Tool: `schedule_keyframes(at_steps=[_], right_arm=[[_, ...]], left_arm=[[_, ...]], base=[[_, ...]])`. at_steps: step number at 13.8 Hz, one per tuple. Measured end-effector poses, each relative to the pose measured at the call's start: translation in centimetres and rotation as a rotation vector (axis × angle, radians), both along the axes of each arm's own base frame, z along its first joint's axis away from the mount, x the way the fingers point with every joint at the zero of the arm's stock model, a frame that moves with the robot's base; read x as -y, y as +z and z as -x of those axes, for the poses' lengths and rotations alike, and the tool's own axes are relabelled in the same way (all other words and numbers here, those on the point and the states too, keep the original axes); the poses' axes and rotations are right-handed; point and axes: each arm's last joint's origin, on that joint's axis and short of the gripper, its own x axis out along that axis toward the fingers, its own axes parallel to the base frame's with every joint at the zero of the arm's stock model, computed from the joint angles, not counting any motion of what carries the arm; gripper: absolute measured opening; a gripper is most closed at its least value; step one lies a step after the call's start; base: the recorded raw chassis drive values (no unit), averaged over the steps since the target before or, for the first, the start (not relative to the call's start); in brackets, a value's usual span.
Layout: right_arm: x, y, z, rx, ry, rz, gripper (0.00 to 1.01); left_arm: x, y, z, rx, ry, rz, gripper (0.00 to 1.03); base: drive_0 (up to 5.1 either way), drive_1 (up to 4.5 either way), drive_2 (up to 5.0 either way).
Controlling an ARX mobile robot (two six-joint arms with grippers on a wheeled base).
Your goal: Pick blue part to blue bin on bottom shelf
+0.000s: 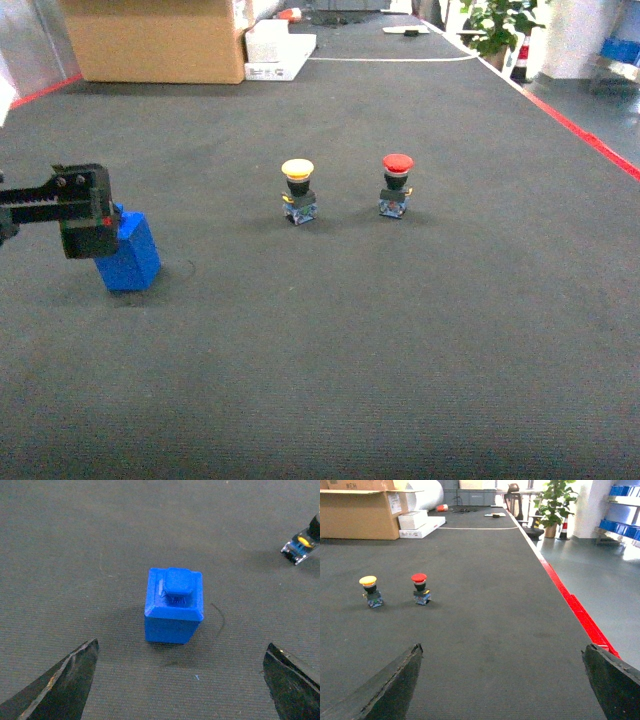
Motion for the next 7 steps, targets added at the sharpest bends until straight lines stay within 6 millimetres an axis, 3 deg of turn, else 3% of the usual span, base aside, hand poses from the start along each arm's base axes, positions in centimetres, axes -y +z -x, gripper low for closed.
schedule_keyframes(at_steps=[1, 4, 7], right_arm=[[0.0, 0.0, 0.0, 0.000, 0.000, 0.000, 0.98], [0.0, 0.0, 0.0, 0.000, 0.000, 0.000, 0.98], [0.0, 0.0, 0.0, 0.000, 0.000, 0.000, 0.98]], left_arm=[[-0.2, -1.5, -1.9, -0.035, -0.016, -0.003, 0.98], [-0.1, -1.8, -3.6, -0.021, -0.040, -0.013, 0.98], [-0.1, -3.4, -6.7, -0.047, -0.054, -0.032, 0.98]], base=[[0.0, 0.00, 0.0], [0.0, 0.00, 0.0], [0.0, 0.00, 0.0]])
